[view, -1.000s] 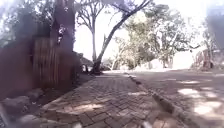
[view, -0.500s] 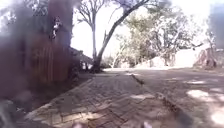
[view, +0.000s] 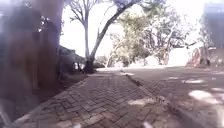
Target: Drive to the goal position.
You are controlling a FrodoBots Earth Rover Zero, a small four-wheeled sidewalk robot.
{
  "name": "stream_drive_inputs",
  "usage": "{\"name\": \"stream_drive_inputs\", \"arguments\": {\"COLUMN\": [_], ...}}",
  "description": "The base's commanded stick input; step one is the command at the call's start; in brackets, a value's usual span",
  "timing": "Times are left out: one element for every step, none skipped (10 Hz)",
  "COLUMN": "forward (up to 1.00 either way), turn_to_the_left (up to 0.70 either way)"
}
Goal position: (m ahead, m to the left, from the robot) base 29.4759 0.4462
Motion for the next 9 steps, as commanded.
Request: {"name": "stream_drive_inputs", "arguments": {"forward": [0.70, 0.70, 0.70, 0.70, 0.70, 0.70, 0.70, 0.70, 0.70], "turn_to_the_left": [0.00, 0.00, 0.00, 0.00, 0.00, 0.00, 0.00, 0.00, 0.00]}}
